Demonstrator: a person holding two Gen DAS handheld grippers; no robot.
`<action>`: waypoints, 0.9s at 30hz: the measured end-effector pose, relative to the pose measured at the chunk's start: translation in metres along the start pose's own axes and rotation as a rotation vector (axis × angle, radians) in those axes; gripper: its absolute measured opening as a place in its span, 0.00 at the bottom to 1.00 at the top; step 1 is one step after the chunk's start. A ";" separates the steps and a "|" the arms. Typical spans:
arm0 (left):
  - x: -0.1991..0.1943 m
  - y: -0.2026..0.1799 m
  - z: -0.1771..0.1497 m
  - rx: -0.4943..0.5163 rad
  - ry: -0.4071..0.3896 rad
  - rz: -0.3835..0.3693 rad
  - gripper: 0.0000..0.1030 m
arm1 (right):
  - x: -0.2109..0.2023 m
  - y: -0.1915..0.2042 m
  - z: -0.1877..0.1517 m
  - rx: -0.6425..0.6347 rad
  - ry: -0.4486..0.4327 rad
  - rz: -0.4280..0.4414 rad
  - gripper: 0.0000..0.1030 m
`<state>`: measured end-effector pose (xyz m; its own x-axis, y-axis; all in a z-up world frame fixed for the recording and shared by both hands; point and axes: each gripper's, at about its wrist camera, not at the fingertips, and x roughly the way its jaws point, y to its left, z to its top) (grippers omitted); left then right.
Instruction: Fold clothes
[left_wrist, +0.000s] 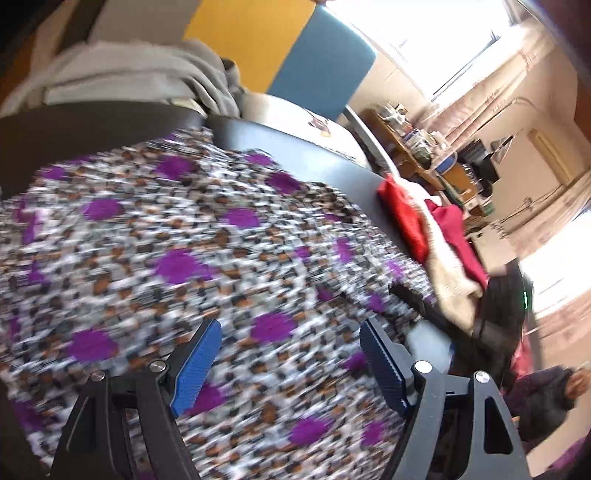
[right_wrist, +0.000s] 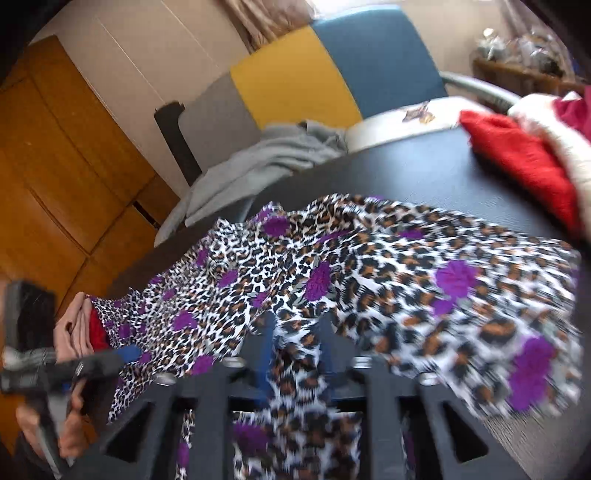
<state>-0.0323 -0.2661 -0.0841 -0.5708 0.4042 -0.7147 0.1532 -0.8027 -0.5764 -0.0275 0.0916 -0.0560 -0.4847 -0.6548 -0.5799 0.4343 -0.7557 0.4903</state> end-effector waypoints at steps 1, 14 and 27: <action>0.009 -0.004 0.005 -0.023 0.020 -0.027 0.76 | -0.001 0.004 -0.006 -0.022 0.011 -0.009 0.55; 0.089 -0.027 0.035 -0.215 0.182 -0.013 0.76 | 0.014 0.010 -0.062 -0.156 0.077 0.126 0.79; 0.121 -0.066 0.052 -0.156 0.207 0.110 0.06 | 0.007 -0.001 -0.061 -0.138 0.061 0.217 0.83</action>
